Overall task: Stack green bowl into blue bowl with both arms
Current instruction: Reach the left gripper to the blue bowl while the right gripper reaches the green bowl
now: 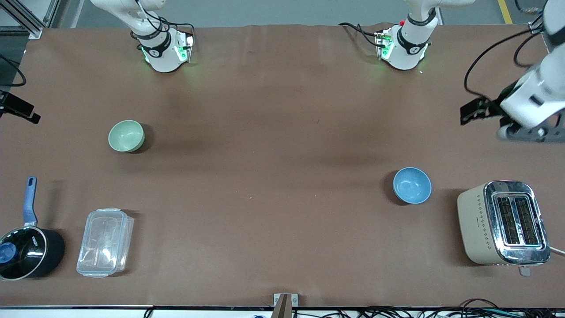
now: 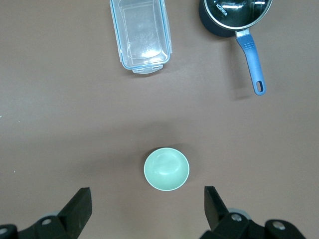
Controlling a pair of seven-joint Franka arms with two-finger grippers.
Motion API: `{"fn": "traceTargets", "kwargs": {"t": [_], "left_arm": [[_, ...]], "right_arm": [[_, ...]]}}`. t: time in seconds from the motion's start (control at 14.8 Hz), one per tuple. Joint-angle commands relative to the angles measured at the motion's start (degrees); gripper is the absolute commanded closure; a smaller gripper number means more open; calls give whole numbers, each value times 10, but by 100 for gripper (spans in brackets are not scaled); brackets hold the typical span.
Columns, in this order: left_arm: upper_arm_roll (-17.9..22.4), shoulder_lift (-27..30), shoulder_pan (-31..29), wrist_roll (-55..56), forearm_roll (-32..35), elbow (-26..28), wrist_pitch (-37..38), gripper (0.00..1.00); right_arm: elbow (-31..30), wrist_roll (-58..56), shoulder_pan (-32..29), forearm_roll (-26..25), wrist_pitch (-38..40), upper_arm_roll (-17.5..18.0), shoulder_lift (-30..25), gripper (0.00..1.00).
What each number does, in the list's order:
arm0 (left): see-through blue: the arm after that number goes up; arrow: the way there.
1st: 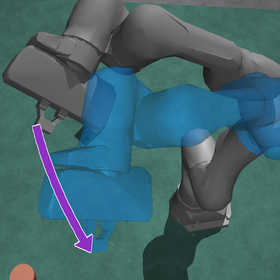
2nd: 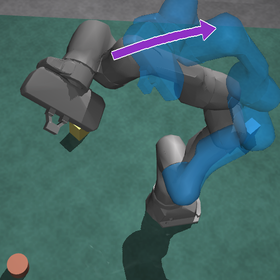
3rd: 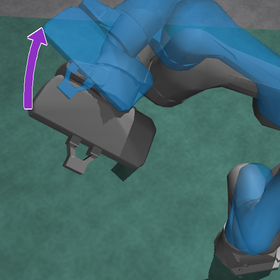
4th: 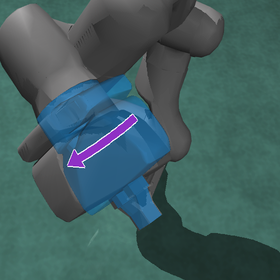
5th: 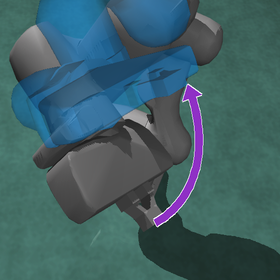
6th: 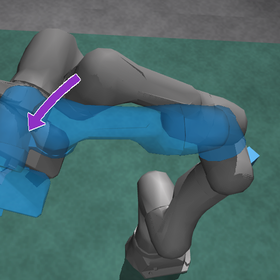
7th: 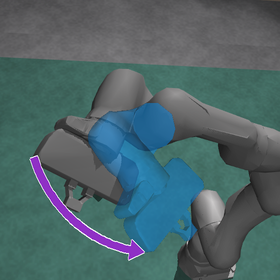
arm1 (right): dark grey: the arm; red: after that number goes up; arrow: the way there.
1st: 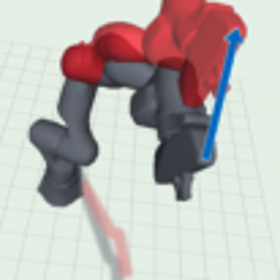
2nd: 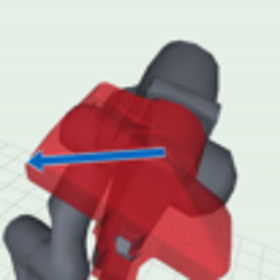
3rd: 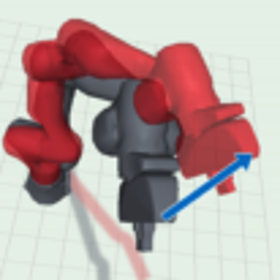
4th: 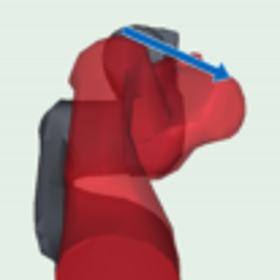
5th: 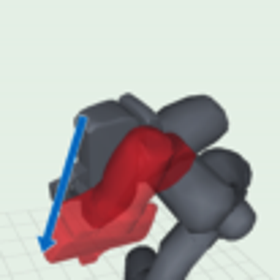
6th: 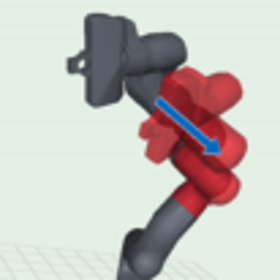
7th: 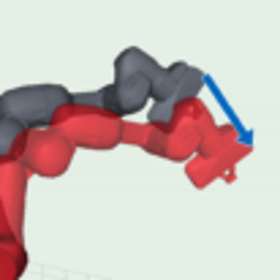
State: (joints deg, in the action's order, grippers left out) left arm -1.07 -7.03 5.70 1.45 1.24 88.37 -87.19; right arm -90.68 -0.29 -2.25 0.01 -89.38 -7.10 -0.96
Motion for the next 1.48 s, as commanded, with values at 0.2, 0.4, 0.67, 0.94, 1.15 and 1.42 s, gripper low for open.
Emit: {"fn": "traceTargets", "kwargs": {"t": [0.2,0.4,0.67,0.94,1.15,1.42], "left_arm": [[-1,-60,1,27,39,110,-180,0],[0,-69,0,43,39,201,-321,0],[0,-112,-21,44,40,261,-459,0],[0,-159,-37,44,40,281,-539,0],[0,-187,-39,44,40,281,-568,8],[-1,-199,-40,44,40,280,-570,47]], "right_arm": [[-52,-8,-27,8,-43,-1,2,5],[-131,-115,-66,8,-130,-1,3,6],[-236,-129,-81,9,-237,-2,17,6],[-306,-129,-95,15,-305,-1,48,7],[-323,-129,-98,50,-325,-2,87,7],[-339,-129,-101,57,-364,-1,136,7]]}}
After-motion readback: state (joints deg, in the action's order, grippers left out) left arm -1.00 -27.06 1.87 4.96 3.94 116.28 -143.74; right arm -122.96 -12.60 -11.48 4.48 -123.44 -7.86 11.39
